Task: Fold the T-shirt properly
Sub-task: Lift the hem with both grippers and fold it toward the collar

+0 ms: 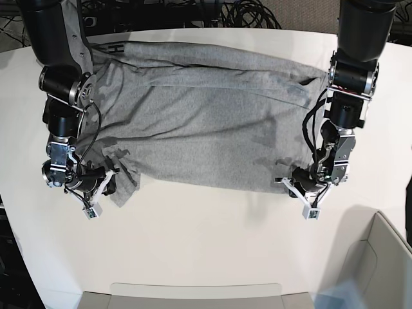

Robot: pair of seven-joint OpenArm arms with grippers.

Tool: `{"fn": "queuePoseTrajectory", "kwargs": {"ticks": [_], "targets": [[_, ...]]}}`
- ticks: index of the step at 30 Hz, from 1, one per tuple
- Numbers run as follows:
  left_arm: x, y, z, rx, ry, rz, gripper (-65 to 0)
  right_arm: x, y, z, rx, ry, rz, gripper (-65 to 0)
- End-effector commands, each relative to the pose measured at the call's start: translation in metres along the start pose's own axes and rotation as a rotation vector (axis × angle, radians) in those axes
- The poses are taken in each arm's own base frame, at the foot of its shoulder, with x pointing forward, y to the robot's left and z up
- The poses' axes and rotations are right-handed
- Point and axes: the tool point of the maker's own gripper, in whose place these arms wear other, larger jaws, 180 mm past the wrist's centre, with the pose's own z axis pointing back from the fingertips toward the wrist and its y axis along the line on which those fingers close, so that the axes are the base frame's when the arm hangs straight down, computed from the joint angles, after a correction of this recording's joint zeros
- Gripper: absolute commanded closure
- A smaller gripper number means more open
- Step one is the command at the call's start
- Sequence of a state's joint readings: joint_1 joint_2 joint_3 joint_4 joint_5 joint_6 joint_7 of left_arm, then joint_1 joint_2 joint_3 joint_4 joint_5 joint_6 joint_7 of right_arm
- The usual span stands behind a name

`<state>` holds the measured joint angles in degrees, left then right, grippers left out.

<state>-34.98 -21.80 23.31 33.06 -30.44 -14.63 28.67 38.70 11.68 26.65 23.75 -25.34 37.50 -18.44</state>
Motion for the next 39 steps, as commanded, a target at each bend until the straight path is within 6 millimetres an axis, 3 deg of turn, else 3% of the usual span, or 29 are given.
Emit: {"fn": "queuePoseTrajectory", "kwargs": {"ticks": [1,9,12,15,17,21,29,31,33,39], "targets": [[-0.029,0.008,0.000,0.025,0.110,-0.016,0.0,-0.009,0.001,0.000,0.004,0.067,0.030,0.0],[-0.037,0.009,0.001,0.024,0.133,-0.007,0.0,-0.005,0.000,0.001,0.001,0.053,0.024,0.0],[-0.028,0.008,0.005,0.018,0.097,-0.024,0.0,0.011,-0.008,0.008,-0.039,0.008,0.053,0.0],[-0.012,0.003,0.020,-0.008,0.011,-0.001,0.0,0.031,-0.001,0.013,-0.065,-0.049,0.101,0.0],[-0.010,0.013,0.031,-0.003,-0.005,0.069,0.0,0.040,-0.004,0.022,-0.104,-0.043,0.137,0.0],[0.004,0.010,0.045,-0.016,-0.059,0.074,0.0,0.077,0.003,0.036,-0.148,-0.116,0.178,0.0],[0.011,0.010,0.048,-0.016,-0.078,0.071,0.0,0.133,0.023,0.060,-0.192,-0.270,0.228,0.0],[0.021,0.008,0.052,-0.021,-0.106,0.063,0.0,0.142,0.025,0.067,-0.210,-0.299,0.240,0.0],[0.032,0.009,0.063,-0.022,-0.157,0.069,0.0,0.135,0.024,0.069,-0.220,-0.296,0.243,0.0],[0.026,0.012,0.084,-0.020,-0.148,0.077,0.0,0.109,0.024,0.074,-0.249,-0.274,0.254,0.0]]}}
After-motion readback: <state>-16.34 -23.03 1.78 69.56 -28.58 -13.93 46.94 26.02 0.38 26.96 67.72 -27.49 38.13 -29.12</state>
